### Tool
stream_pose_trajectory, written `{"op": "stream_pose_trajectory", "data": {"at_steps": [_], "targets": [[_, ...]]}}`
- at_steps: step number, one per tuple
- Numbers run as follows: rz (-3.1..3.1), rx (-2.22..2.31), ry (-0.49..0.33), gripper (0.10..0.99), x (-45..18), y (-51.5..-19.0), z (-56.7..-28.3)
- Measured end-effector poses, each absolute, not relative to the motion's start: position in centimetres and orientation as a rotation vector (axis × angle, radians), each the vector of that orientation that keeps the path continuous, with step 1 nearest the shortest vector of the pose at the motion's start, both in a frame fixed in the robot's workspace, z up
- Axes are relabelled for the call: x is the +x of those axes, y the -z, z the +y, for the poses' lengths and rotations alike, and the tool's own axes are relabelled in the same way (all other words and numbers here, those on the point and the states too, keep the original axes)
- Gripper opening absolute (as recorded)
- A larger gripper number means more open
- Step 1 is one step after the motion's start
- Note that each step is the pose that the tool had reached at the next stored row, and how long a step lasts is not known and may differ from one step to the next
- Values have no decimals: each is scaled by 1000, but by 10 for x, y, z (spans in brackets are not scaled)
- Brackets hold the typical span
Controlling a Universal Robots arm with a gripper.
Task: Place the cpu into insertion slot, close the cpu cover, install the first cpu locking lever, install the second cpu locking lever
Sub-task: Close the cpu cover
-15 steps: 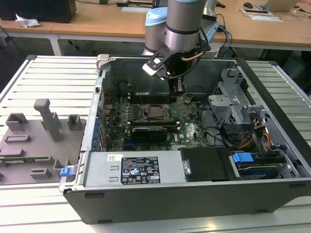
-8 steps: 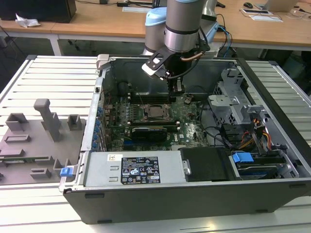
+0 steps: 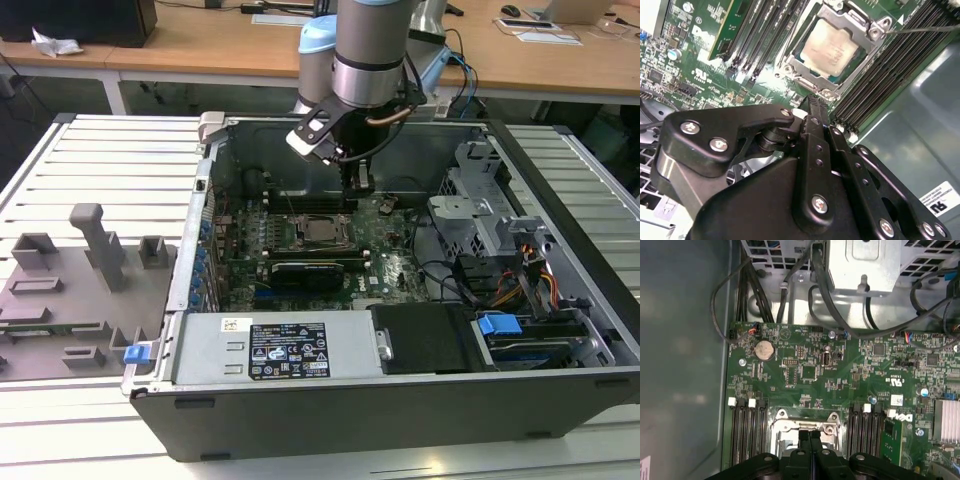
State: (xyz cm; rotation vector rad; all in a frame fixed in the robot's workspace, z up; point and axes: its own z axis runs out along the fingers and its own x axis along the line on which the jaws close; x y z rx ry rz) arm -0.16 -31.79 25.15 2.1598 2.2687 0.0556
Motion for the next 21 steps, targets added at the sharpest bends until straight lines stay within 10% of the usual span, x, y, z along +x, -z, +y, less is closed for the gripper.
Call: {"op": "stream_pose_trajectory", "data": {"at_steps": [21], "targets": [[2288, 2143, -61, 106, -46, -220, -318]]}}
